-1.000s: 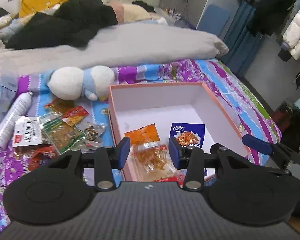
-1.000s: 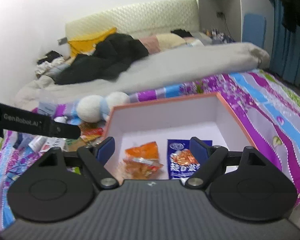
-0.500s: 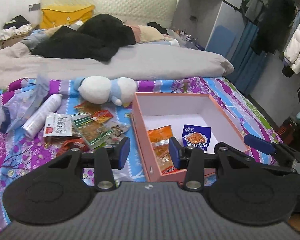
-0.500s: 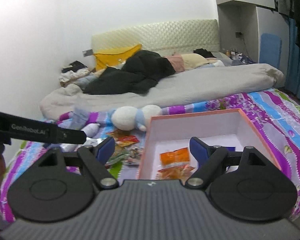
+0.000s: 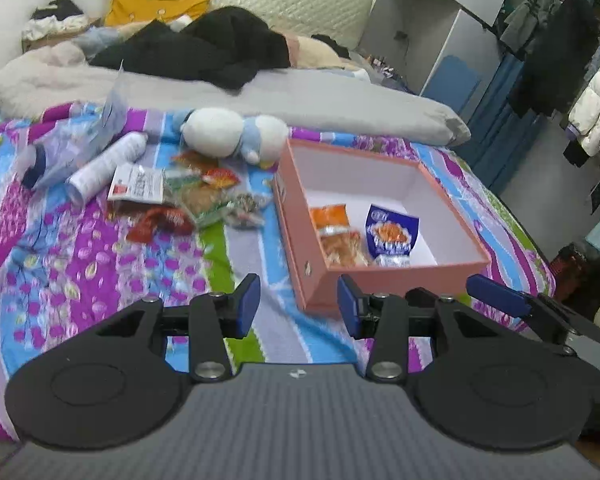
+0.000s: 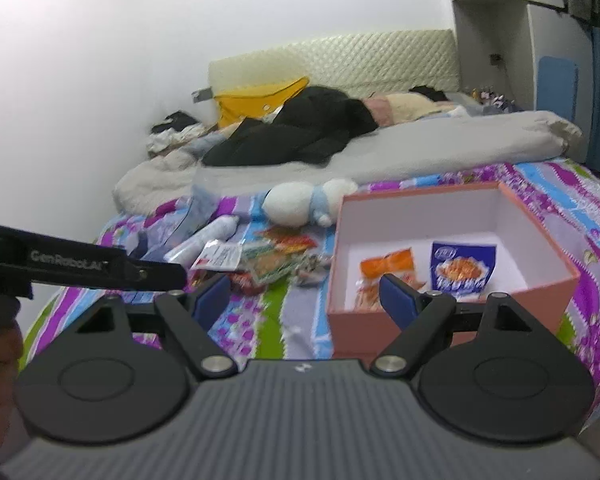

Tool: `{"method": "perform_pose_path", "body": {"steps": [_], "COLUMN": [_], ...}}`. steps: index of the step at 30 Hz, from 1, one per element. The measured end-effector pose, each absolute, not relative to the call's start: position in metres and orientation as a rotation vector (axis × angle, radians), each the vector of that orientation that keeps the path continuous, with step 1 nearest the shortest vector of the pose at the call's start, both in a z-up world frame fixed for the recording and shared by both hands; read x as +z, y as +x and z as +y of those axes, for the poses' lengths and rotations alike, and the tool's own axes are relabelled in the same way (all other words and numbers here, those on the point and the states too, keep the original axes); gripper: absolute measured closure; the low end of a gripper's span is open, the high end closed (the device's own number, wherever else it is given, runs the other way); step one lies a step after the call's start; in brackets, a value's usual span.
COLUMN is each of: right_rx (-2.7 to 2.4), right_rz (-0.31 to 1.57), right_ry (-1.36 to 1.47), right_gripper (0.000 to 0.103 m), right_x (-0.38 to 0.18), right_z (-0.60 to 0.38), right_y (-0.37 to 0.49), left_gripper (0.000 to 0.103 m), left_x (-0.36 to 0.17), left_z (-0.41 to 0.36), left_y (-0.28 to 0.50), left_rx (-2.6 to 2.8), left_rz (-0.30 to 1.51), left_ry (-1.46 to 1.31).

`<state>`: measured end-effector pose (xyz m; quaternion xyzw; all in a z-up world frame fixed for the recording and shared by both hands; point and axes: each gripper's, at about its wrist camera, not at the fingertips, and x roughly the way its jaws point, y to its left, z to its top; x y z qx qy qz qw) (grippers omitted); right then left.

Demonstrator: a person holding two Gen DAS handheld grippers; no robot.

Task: Organize snacks
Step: 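Withdraw both grippers from the pink box back toward the snack pile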

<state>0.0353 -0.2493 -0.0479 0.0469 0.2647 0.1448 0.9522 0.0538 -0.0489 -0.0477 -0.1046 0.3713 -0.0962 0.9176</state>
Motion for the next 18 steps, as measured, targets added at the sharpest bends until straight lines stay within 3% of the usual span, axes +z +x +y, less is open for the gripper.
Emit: {"method": "perform_pose_path", "body": {"steps": [18], "right_rx": [0.303], "right_rz": [0.584], "right_ry": [0.075], "right_gripper": [0.02], "right_x": [-0.069], "right_z": [-0.222], "right_y": [0.07], "left_gripper": [0.055], "left_x": [-0.072], "left_z": [-0.004], "left_y": [0.102], "left_rx": [-0.128], "left_rz": [0.808], "left_ry": [-0.235]}}
